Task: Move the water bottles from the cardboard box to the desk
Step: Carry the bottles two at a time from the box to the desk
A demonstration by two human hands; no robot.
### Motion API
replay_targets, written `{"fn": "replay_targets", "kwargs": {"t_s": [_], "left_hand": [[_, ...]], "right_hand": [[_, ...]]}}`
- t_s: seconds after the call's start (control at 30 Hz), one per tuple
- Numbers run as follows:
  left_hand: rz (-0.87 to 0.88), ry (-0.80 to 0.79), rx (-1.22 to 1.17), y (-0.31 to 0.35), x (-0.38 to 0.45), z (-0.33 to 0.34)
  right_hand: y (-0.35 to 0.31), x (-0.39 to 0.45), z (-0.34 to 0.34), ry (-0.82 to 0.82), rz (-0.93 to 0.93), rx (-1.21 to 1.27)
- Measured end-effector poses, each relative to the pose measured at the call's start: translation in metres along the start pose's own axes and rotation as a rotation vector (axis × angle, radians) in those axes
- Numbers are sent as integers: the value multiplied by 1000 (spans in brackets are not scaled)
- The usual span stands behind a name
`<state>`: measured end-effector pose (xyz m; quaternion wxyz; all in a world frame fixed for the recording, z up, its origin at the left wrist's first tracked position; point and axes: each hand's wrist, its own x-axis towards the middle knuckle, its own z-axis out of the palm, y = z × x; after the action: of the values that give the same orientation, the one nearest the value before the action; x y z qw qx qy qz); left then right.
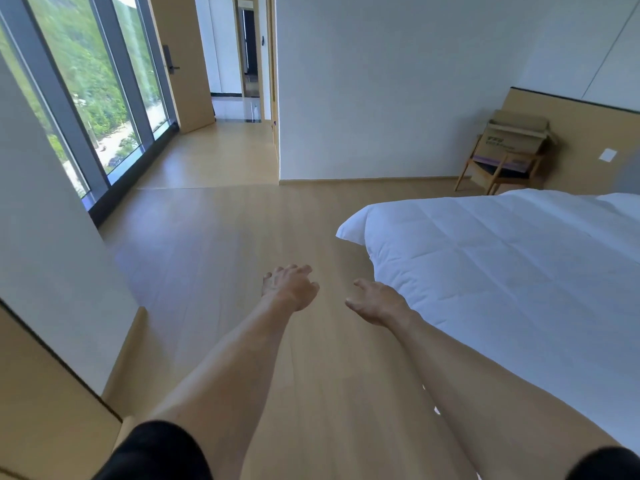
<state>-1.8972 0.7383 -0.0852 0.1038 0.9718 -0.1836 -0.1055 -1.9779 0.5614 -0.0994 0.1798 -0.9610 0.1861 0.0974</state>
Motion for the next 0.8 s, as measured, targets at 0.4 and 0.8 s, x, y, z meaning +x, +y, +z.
{"fn": "replay_targets", "kwargs": {"t_s": [0.4,0.8], "left_hand": [[14,-6,66,1,206,-28],[-64,50,63,17,452,-92]], "right_hand": [[-10,209,-36,-6,3,41],[-36,465,-120,-33,-110,-12]]}}
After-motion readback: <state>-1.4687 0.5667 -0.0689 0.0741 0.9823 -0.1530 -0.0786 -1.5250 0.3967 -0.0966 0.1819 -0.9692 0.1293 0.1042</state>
